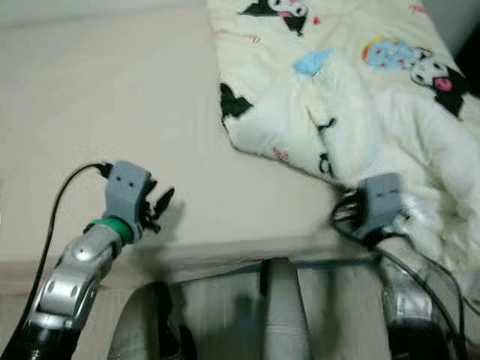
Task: Clean up the room
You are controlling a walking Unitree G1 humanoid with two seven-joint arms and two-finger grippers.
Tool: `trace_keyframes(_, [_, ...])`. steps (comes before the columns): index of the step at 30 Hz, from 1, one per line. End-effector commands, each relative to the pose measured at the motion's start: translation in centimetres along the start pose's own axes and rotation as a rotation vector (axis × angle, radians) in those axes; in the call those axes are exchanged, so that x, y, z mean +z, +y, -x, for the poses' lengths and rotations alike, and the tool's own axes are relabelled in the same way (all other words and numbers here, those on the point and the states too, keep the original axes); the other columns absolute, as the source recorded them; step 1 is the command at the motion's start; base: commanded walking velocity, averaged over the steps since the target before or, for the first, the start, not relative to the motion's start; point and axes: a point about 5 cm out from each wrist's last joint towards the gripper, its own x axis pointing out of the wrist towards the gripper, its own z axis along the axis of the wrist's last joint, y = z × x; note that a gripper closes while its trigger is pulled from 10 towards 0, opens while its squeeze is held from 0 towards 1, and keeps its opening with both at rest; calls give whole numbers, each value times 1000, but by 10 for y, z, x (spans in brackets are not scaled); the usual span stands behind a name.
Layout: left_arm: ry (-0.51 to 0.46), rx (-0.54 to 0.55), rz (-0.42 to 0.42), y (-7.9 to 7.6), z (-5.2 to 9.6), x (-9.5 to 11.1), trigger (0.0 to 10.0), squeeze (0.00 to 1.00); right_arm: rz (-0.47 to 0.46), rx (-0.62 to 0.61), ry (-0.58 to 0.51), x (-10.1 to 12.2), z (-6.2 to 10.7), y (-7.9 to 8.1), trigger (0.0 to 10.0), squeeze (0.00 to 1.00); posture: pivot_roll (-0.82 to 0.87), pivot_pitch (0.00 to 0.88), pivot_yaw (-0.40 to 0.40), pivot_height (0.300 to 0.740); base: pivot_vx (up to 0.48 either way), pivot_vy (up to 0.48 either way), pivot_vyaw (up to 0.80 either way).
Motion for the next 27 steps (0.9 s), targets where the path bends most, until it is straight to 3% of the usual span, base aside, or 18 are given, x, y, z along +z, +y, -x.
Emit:
trace_keyframes(1, [34,-5,4,-2,1,-9,10000,0,-30,157,-36,9,-11,25,0,0,-160,237,183,596,0,0,0])
trace_keyframes(2, [32,-11,6,-4,0,-9,10000,0,-67,260,-16,8,-5,45,0,0,-170,238,180,596,0,0,0])
trace_keyframes(3, [32,-11,6,-4,0,-9,10000,0,-67,260,-16,8,-5,45,0,0,-170,238,180,596,0,0,0])
trace_keyframes(4, [30,-21,7,-7,-1,-8,10000,0,-98,365,14,6,4,65,0,0,-176,240,177,596,0,0,0])
trace_keyframes(6, [24,-37,11,-12,-3,-7,10000,0,-166,587,145,-8,34,103,0,0,-188,243,172,596,0,0,0])
trace_keyframes(8, [22,-40,12,-13,-4,-7,10000,0,-183,648,199,-15,46,113,0,0,-191,242,169,596,0,0,0])
trace_keyframes(9, [22,-41,13,-14,-4,-7,10000,0,-184,689,252,-22,56,118,8706,0,-191,242,169,596,0,0,0])
trace_keyframes(10, [21,-42,14,-14,-5,-7,10000,0,-166,699,280,-27,61,118,10000,0,-190,246,163,596,0,0,0])
trace_keyframes(11, [21,-42,14,-14,-5,-7,10000,0,-166,699,280,-27,61,118,10000,0,-190,246,163,596,0,0,0])
trace_keyframes(12, [20,-40,16,-14,-5,-7,10000,0,-138,540,212,-16,47,100,10000,0,-189,247,161,596,0,0,0])
trace_keyframes(13, [20,-40,16,-14,-5,-7,10000,0,-138,540,212,-16,47,100,10000,0,-189,247,161,596,0,0,0])
trace_keyframes(16, [21,-37,18,-14,-5,-7,10000,0,-86,367,99,4,29,75,10000,0,-183,248,161,596,0,0,0])
trace_keyframes(19, [22,-37,19,-15,-4,-8,10000,0,11,112,-115,52,9,33,10000,0,-171,243,168,596,0,0,0])
trace_keyframes(21, [22,-39,17,-15,-3,-7,10000,0,64,-50,-283,93,6,8,10000,0,-168,242,172,596,0,0,0])
trace_keyframes(22, [22,-39,17,-15,-3,-7,10000,0,64,-50,-283,93,6,8,10000,0,-168,242,172,596,0,0,0])
trace_keyframes(23, [20,-42,15,-15,-4,-7,10000,0,115,-183,-396,122,12,-11,10000,4,-162,241,176,596,0,0,0])
trace_keyframes(25, [20,-42,14,-15,-4,-7,10000,0,126,-210,-416,127,14,-14,10000,4,-162,241,176,596,0,0,0])
trace_keyframes(27, [18,-43,13,-15,-5,-6,10000,0,217,-377,-466,141,24,-34,10000,0,-156,240,181,596,0,0,0])
